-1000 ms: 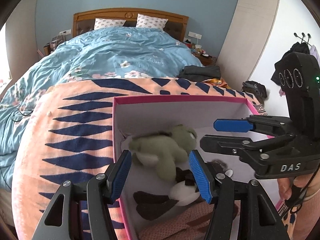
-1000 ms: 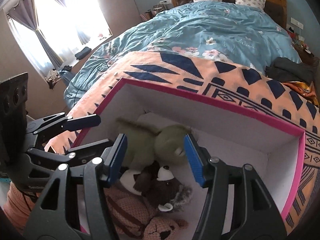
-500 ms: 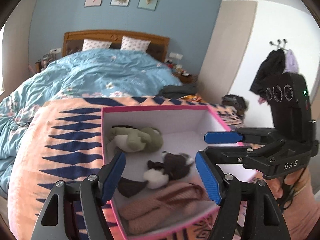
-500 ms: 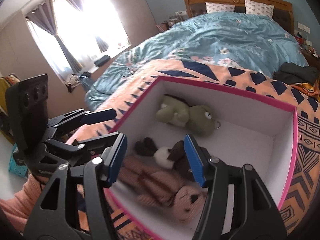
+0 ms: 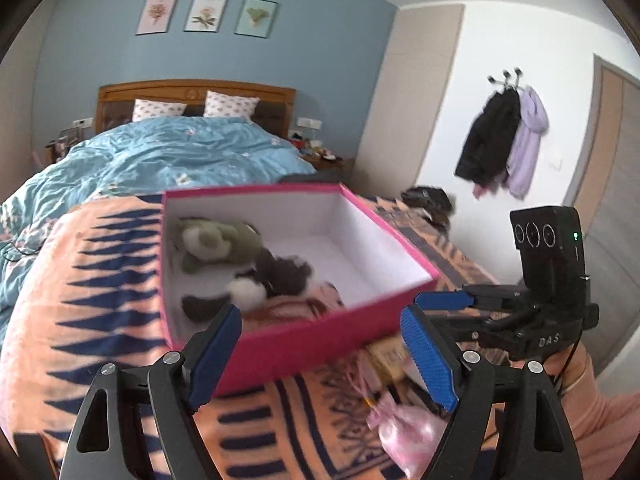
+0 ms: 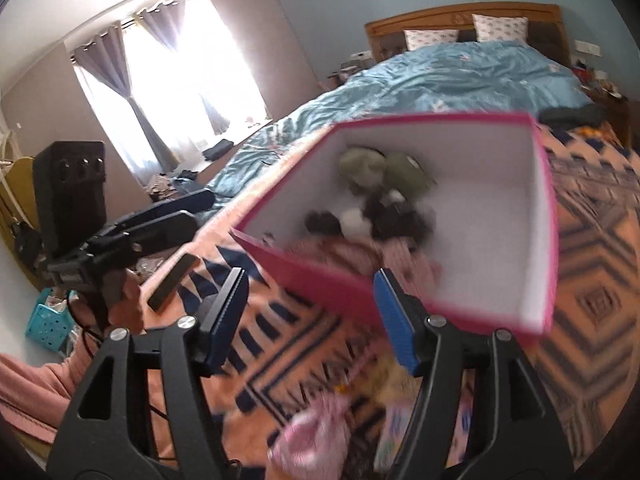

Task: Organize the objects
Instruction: 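Move the left gripper back toward the cream teddy bunny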

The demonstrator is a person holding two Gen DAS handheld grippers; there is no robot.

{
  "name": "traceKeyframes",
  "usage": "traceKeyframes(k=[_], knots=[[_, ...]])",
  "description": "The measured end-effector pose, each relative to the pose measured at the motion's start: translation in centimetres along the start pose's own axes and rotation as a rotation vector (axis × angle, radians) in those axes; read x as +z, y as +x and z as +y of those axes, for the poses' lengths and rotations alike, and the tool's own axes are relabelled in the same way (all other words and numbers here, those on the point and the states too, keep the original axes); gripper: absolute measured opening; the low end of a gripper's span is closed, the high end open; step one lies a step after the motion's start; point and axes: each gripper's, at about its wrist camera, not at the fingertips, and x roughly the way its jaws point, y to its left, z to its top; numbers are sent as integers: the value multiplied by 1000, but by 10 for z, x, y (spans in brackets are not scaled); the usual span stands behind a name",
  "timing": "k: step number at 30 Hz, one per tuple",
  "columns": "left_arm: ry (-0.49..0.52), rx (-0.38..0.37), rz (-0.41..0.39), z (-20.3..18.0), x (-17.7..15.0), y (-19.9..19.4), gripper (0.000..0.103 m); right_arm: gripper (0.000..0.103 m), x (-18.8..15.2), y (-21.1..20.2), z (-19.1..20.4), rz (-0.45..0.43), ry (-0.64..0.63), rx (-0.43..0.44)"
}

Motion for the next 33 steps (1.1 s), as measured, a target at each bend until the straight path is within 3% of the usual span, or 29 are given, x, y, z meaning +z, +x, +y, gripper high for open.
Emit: traceKeyframes(k=[12,19,25,33], knots=[[43,-115,139,-58,-49,38,84,67,-59,-55,-46,-22,142,-141],[70,-107,202,-76,-67,55,84,67,-72,-64,-71,-33,222,-158],[71,-96,254,-84,-80,64,84,67,-80,-59,-69,-19,210,-141],[60,-106,267,-90,-80,70,84,67,-82,-55,-74,-13,208,-165]])
